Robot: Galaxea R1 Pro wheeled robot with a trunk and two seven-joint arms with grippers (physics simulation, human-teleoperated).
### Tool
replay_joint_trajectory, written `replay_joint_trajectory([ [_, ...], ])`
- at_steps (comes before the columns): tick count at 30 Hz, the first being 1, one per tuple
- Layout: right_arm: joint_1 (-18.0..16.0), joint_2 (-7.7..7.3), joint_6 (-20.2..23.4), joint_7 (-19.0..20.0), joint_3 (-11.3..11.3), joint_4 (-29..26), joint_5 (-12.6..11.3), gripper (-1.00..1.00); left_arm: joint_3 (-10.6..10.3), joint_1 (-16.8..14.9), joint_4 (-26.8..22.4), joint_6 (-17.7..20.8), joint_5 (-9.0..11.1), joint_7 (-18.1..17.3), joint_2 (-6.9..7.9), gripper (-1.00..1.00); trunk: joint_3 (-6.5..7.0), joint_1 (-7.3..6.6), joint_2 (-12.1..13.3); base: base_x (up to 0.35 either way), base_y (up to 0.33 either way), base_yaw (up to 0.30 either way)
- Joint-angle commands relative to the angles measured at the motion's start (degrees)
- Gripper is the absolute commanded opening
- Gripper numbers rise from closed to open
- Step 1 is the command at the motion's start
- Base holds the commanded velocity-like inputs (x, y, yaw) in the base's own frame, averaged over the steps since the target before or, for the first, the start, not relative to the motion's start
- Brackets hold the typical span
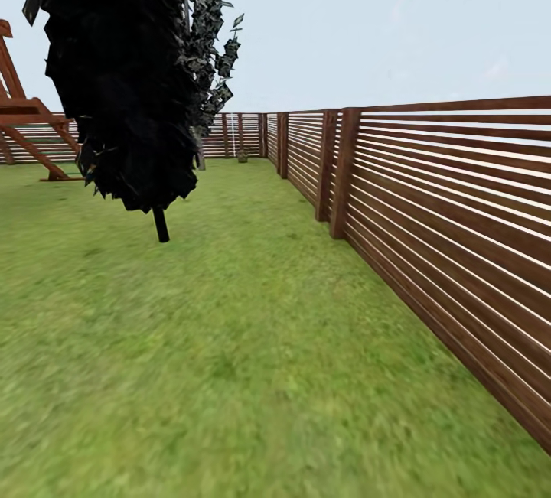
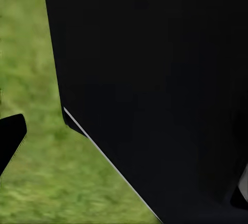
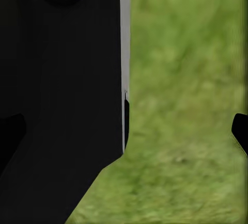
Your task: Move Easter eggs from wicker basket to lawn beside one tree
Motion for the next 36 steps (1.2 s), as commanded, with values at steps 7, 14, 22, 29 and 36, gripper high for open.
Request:
replay_joint_trajectory([
  [7, 0.0, 0.0, -0.1, 0.0, 0.2, 0.0, 0.0, 1.0, 0.0, 0.0, -0.1, 0.0, 0.0, 0.0, 0.0, 1.0, -0.03, 0.04, 0.0, 0.333, -0.007, 0.0],
  [14, 0.0, 0.0, -0.1, 0.0, 0.3, 0.0, 0.0, 1.0, 0.0, 0.0, -0.1, -0.1, 0.0, 0.0, 0.0, 1.0, -0.03, 0.04, 0.0, 0.334, 0.0, 0.0],
  [22, 0.0, 0.0, 0.0, 0.0, 0.3, 0.0, 0.1, 1.0, 0.0, 0.0, -0.1, -0.1, 0.0, 0.0, 0.03, 1.0, -0.03, 0.04, 0.0, 0.334, 0.0, 0.0],
  [29, 0.0, 0.0, 0.0, 0.0, 0.3, 0.0, 0.1, 1.0, 0.0, 0.0, -0.1, -0.1, 0.0, 0.0, 0.02, 1.0, -0.03, 0.04, 0.0, 0.334, 0.0, 0.0],
  [36, 0.0, 0.0, -0.1, 0.0, 0.4, 0.0, 0.2, 1.0, 0.0, 0.0, -0.1, -0.1, 0.0, 0.0, 0.0, 1.0, -0.03, 0.04, 0.0, 0.334, 0.0, 0.0],
])
